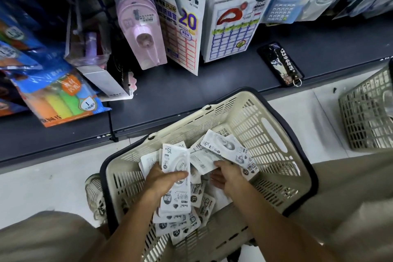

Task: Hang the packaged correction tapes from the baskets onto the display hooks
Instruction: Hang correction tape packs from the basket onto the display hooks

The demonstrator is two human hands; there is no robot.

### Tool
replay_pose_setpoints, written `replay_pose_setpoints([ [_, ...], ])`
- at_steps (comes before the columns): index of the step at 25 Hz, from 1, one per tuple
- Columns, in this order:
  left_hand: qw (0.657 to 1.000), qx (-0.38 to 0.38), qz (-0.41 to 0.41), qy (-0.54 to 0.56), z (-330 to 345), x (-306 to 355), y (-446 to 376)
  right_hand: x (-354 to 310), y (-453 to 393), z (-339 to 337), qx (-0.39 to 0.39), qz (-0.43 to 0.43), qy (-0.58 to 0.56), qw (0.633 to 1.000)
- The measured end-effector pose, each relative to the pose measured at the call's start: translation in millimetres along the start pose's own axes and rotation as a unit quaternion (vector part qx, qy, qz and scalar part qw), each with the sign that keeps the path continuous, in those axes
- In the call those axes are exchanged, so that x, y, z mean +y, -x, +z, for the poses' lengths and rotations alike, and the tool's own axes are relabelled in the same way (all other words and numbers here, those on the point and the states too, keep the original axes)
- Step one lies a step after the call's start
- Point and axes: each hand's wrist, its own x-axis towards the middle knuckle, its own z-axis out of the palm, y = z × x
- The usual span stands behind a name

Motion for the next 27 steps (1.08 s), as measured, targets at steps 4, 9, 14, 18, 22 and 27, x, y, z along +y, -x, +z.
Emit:
replay_pose_setpoints([
  [4,0.999,0.009,0.012,-0.044,3,7,3,-11,24,-12,0.036,-0.068,0.039,0.996],
  [9,0.996,-0.019,0.068,-0.047,15,28,21,-24,86,-26,-0.025,-0.26,0.253,0.931],
  [14,0.982,-0.097,0.153,0.05,12,58,49,-37,147,-35,-0.19,-0.393,0.251,0.864],
  [18,0.968,-0.089,0.178,0.151,3,92,81,-44,185,-51,-0.156,-0.441,0.164,0.869],
  [22,0.939,-0.119,0.225,0.233,-12,127,126,-63,209,-57,-0.132,-0.402,0.161,0.891],
  [27,0.93,-0.085,0.284,0.219,-40,170,183,-105,243,-74,-0.192,-0.459,0.074,0.864],
])
